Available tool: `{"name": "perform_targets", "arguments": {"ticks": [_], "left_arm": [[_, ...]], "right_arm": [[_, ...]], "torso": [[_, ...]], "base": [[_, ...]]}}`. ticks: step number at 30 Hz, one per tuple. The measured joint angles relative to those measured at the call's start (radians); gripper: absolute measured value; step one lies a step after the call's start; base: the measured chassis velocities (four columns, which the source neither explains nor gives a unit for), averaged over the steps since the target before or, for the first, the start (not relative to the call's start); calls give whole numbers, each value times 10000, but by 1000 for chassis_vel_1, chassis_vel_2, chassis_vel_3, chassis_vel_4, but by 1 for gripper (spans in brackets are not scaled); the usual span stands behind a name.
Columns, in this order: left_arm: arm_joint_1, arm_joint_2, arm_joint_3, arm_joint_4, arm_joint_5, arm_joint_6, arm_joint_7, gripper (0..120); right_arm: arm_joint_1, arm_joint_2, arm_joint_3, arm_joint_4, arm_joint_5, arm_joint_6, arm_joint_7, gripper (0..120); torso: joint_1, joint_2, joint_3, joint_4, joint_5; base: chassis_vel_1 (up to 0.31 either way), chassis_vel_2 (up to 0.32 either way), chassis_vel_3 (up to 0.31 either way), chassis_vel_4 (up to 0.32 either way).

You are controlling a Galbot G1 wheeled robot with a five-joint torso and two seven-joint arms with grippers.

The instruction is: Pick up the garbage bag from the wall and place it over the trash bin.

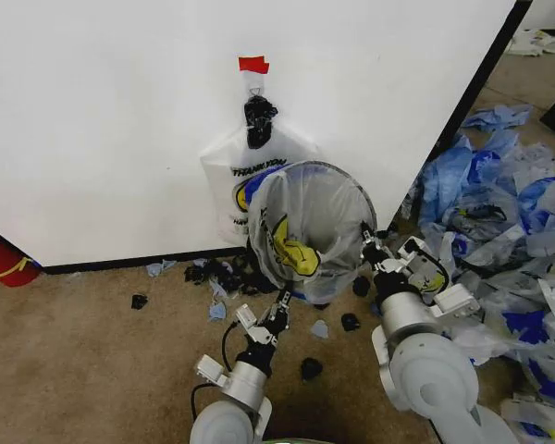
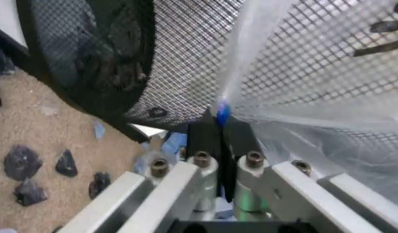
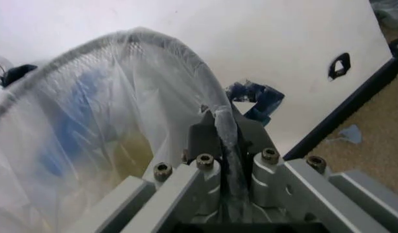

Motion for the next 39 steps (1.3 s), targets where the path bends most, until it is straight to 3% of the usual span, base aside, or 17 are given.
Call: {"name": "perform_targets", "arguments": {"ticks": [26, 39], "left_arm": [[68, 317, -177, 98, 263, 405, -498, 97], [321, 262, -403, 319, 482, 195, -765, 100]], "right_arm": [[381, -132, 211, -569, -264, 218, -118, 0], [684, -121, 236, -783, 27, 94, 927, 0]], "torso": [[0, 0, 0, 0, 0], [0, 0, 0, 0, 0]], "base": [[0, 0, 0, 0], [0, 0, 0, 0]]}}
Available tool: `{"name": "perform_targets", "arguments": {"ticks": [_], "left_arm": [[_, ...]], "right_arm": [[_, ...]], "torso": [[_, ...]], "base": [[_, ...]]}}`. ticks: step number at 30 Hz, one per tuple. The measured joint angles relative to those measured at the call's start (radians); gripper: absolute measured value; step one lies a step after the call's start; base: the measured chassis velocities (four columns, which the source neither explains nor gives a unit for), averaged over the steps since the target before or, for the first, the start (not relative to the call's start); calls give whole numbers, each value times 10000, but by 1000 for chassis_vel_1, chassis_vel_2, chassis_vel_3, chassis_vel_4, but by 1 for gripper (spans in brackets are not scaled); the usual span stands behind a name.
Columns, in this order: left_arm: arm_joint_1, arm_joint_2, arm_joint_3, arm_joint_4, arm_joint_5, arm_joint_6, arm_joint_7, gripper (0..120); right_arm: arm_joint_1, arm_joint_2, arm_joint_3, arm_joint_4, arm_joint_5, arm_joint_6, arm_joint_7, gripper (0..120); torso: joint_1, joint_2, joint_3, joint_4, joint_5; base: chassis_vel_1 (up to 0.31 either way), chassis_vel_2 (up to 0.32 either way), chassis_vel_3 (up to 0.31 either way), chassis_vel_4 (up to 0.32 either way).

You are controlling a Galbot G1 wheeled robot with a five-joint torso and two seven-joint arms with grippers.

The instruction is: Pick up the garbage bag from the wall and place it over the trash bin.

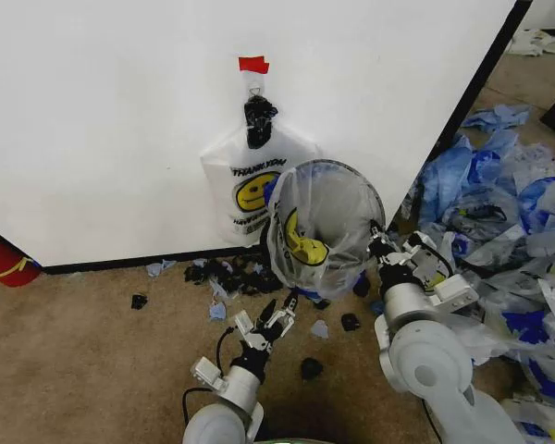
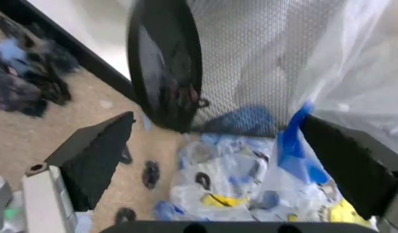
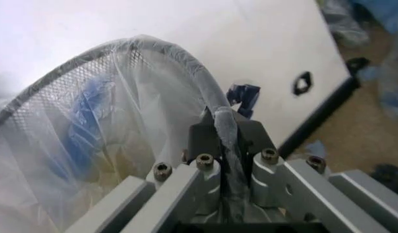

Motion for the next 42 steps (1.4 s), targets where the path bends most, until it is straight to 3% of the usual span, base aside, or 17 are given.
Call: {"name": "perform_targets", "arguments": {"ticks": [6, 11, 16, 35, 42], "left_arm": [[302, 293, -938, -334, -142, -281, -433, 100], [302, 1053, -2137, -882, -534, -372, -859, 100], [202, 1342, -2611, -1257, -590, -336, -965, 100], [282, 818, -2277, -1158, -58, -169, -1092, 100], [318, 797, -2221, -1081, -32, -180, -1074, 100]], "right_arm": [[1, 8, -69, -572, -35, -179, 522, 0], [12, 127, -451, -1443, -300, -280, 644, 0], [-12, 326, -893, -2010, -625, -322, 492, 0], [-593, 603, -2150, -2821, -1521, -438, -375, 0], [-534, 664, -2360, -3082, -1828, -588, -526, 25]], "torso": [[0, 0, 0, 1, -1], [0, 0, 0, 0, 0], [0, 0, 0, 0, 0], [0, 0, 0, 0, 0], [0, 0, -1, 1, 0]], "base": [[0, 0, 0, 0], [0, 0, 0, 0], [0, 0, 0, 0], [0, 0, 0, 0], [0, 0, 0, 0]]}}
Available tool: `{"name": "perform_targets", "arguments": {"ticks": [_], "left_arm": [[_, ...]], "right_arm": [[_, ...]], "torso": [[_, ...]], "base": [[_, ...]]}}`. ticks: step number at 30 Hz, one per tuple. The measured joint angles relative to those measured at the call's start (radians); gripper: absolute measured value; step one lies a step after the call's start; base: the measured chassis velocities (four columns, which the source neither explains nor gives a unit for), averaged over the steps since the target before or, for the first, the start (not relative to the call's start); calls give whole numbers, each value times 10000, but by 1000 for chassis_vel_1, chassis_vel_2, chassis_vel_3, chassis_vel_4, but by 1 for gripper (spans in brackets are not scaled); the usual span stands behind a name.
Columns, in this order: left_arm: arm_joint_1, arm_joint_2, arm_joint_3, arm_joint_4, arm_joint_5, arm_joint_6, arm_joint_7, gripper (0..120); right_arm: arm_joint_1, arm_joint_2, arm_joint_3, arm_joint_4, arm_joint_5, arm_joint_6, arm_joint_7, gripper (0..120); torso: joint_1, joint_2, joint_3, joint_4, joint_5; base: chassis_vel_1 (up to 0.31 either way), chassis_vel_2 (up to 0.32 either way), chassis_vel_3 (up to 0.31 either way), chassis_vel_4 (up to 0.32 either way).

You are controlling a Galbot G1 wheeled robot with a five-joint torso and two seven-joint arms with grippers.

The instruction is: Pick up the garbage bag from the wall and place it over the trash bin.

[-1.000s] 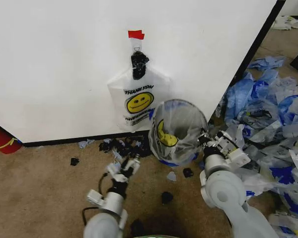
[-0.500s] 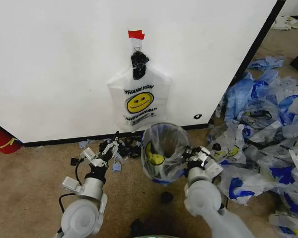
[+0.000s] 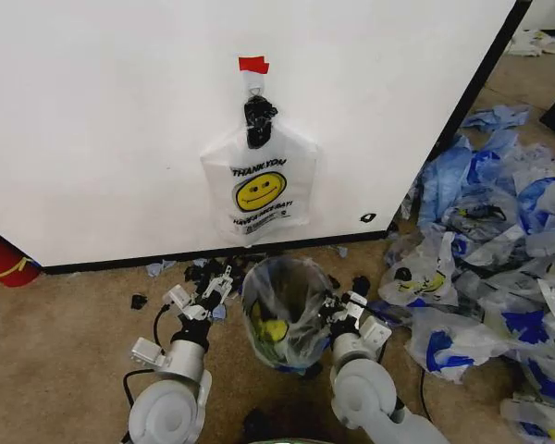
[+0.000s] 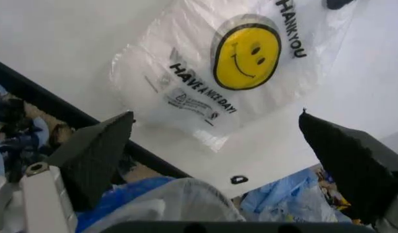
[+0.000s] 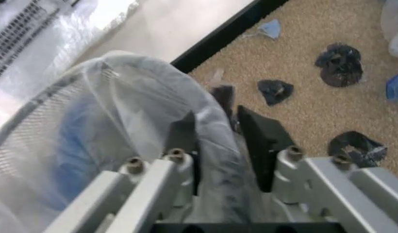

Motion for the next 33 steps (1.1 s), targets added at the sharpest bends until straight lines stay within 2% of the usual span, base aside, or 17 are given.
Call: {"name": "perform_targets", "arguments": {"ticks": [6, 9, 13, 15, 20, 29, 33], "left_arm": [[-42, 45, 28, 2, -39, -28, -29, 100], [-56, 45, 43, 2, -48, -29, -38, 100], [-45, -47, 126, 76, -1, -30, -39, 100], [-39, -70, 138, 86, 15, -31, -39, 100], [4, -175, 189, 103, 163, -41, -43, 100], [214, -247, 187, 57, 320, -84, -40, 100], [394, -210, 140, -73, 426, -103, 0, 100]], "right_arm": [[-53, -51, 24, -45, -105, -5, 195, 50], [-134, -138, 96, -38, -156, 2, 176, 56], [-450, -348, 267, 145, -376, 102, -268, 74], [-502, -379, 284, 170, -449, 133, -333, 77], [-896, -561, 490, 439, -853, 459, -916, 98], [-1264, -648, 616, 436, -1269, 625, -1342, 100], [-1092, -540, 666, -149, -1208, 824, -1551, 100]], "torso": [[0, 0, 0, -1, -1], [0, 0, 0, -1, 1], [0, 0, 0, -1, 1], [0, 0, 1, -1, 0], [0, 0, 0, -1, 1], [-1, 0, 0, -2, -2], [0, 0, 0, 0, 1]], "base": [[0, 0, 0, 0], [0, 0, 0, 0], [0, 0, 0, 0], [0, 0, 0, 0], [0, 0, 0, 0], [0, 0, 0, 0], [0, 0, 0, 0]]}}
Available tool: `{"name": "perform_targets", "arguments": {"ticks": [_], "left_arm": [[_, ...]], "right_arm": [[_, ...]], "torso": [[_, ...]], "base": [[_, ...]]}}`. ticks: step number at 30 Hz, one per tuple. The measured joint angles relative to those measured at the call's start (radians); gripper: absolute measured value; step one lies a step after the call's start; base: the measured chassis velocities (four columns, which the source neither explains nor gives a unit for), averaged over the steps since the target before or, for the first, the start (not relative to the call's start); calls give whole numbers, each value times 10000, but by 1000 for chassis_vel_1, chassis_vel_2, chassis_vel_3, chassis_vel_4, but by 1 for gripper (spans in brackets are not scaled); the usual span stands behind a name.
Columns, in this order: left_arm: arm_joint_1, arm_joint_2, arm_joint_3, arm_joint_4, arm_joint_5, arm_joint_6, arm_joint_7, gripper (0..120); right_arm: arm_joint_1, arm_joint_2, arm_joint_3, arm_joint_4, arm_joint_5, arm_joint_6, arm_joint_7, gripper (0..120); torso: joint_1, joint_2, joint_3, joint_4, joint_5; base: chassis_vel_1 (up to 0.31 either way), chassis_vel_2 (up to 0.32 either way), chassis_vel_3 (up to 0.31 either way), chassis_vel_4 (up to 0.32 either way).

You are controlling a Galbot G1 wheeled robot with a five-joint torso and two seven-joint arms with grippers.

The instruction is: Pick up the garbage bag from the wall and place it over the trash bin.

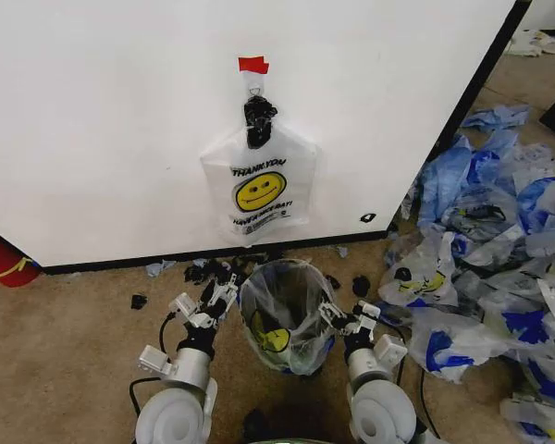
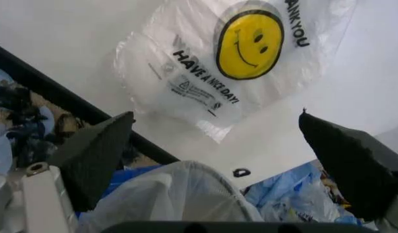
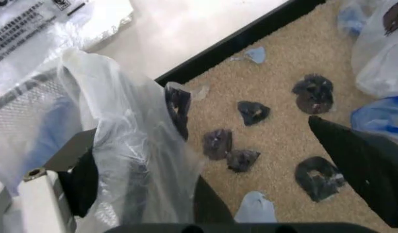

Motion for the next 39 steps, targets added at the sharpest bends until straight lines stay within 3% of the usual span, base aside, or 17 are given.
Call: {"name": "perform_targets", "arguments": {"ticks": [10, 18, 30, 39], "left_arm": [[127, 27, 9, 8, 14, -45, 134, 100], [-73, 150, 151, 134, -202, -2, 239, 100], [-300, 1273, 2855, -802, -277, 804, 1042, 100], [-935, 1280, 3797, 364, -106, 631, 1067, 100]], "right_arm": [[41, -136, 294, -1012, 223, 1365, -2368, 100], [-32, -226, 331, -751, 321, 1394, -2640, 100], [-78, -429, 340, -163, 951, 1008, -1898, 100], [-110, -307, 369, -224, 984, 1080, -1961, 100]], "torso": [[0, 0, 0, -1, 0], [0, 0, 0, 0, -2], [0, 0, 0, -1, 1], [0, 0, 0, 0, -2]], "base": [[0, 0, 0, 0], [0, 0, 0, 0], [0, 0, 0, 0], [0, 0, 0, 0]]}}
